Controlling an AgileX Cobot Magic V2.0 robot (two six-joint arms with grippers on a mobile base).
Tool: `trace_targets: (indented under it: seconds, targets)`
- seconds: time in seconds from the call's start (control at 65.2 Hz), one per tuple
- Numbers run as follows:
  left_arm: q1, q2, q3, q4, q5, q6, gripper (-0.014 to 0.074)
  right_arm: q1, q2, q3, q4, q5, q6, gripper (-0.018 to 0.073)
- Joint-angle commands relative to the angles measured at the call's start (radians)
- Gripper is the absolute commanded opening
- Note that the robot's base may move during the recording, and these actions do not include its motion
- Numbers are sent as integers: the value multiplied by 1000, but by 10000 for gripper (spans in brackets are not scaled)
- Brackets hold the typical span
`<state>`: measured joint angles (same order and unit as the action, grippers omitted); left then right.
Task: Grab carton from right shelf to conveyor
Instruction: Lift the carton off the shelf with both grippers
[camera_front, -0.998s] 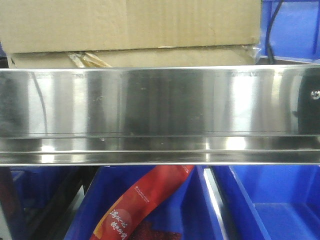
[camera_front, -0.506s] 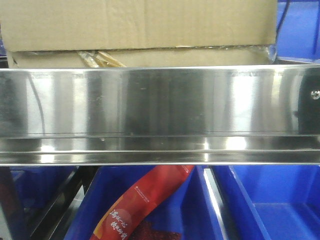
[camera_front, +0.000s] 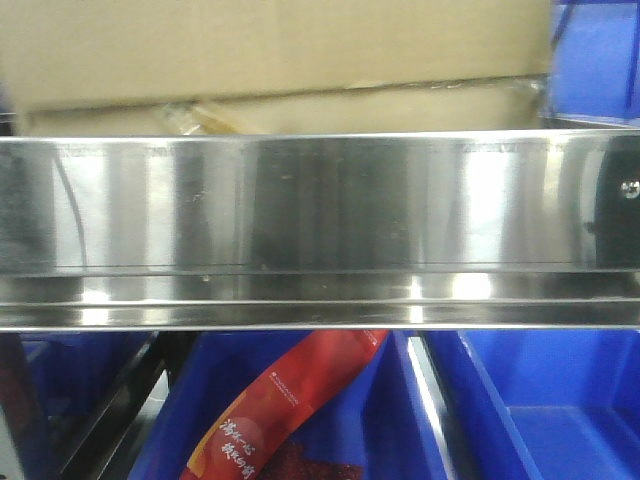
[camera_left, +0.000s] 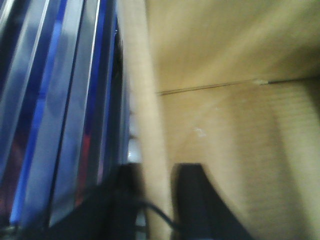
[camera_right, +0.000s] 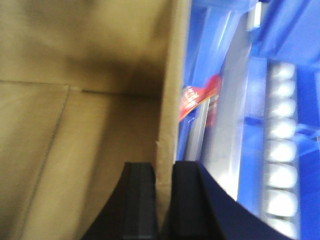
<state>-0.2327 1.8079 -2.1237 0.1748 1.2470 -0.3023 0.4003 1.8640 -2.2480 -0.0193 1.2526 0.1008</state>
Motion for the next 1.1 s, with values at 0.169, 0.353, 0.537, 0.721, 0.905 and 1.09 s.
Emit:
trace_targets:
  seconds: [0.169, 0.353, 0.537, 0.721, 0.905, 1.09]
  targets:
    - [-17, -122, -128, -40, -26, 12, -17, -1, -189, 2, -26, -31, -4, -70]
    - [-65, -185, -83, -32, -26, 14, -17, -1, -320, 115, -80, -31, -4, -70]
    - [-111, -261, 47, -32, -26, 14, -17, -1, -483, 312, -83, -31, 6, -70]
    - [-167, -323, 156, -32, -26, 4, -17, -1, -579, 445, -83, -31, 14, -70]
    - [-223, -334, 180, -12, -26, -16, -17, -1, -577, 492, -83, -31, 14, -70]
    - [-243, -331, 180, 29, -26, -23, -17, -1, -573, 513, -83, -31, 14, -70]
